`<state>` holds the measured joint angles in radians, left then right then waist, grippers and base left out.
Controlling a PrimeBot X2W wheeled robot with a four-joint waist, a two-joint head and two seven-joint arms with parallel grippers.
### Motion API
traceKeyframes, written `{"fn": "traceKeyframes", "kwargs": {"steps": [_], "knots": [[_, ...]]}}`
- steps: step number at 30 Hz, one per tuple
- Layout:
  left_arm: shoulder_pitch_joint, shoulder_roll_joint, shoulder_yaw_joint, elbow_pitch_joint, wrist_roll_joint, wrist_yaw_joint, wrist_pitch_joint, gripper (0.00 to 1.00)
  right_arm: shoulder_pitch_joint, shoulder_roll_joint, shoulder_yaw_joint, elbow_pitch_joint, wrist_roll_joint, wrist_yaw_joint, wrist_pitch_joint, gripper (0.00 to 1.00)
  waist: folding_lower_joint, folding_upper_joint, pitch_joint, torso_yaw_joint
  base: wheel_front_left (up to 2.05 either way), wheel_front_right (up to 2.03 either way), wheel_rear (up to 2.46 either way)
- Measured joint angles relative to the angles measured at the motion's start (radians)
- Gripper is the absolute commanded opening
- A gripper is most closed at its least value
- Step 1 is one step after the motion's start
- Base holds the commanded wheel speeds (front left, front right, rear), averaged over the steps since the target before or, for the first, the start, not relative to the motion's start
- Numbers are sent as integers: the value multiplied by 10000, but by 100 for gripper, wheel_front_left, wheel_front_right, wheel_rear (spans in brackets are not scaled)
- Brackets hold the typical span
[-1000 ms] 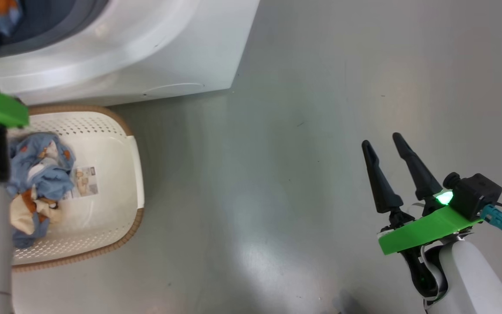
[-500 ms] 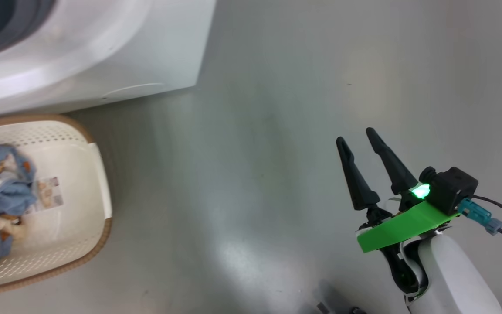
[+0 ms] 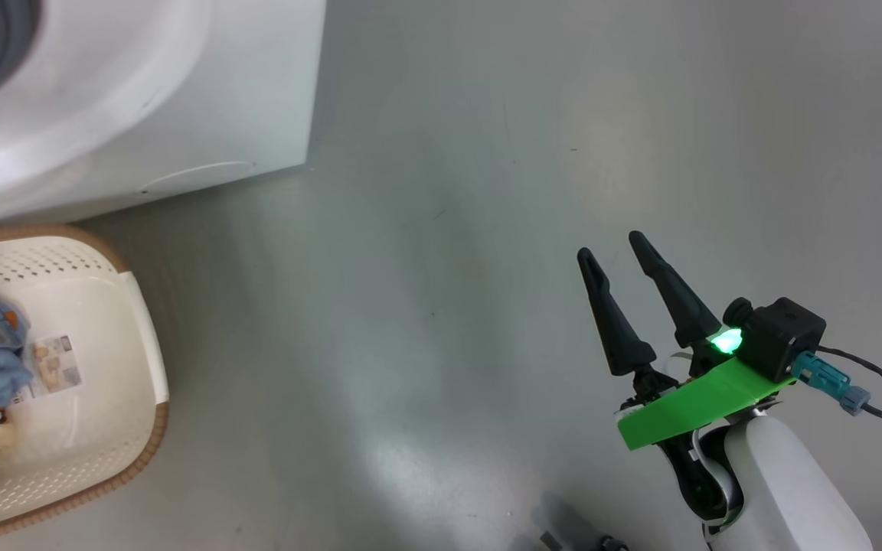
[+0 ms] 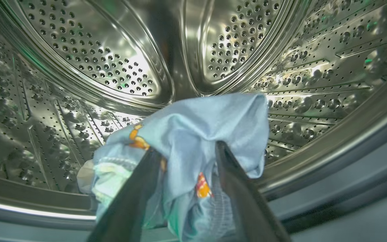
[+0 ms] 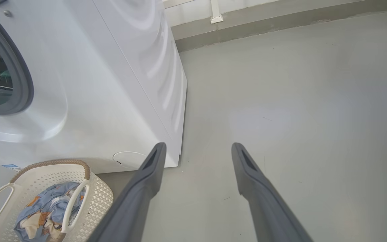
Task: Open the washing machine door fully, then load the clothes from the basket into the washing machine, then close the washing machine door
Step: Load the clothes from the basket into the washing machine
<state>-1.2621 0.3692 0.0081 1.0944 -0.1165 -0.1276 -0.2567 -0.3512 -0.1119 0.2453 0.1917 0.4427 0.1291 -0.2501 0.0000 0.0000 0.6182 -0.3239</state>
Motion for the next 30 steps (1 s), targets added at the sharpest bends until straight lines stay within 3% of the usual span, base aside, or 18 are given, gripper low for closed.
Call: {"fn": "traceKeyframes", "kwargs": {"steps": [13,30], "knots": [[357,-502,0,-500,-575,0,0,100,0,-130,-52,13,-2,0,0,100,0,1,-270,556,0,0,0],[3114,-1549,627,-2836,-1329,0,0,100,234,-539,-414,77,-19,0,0,100,0,0,-1176,1273,0,0,0]]}}
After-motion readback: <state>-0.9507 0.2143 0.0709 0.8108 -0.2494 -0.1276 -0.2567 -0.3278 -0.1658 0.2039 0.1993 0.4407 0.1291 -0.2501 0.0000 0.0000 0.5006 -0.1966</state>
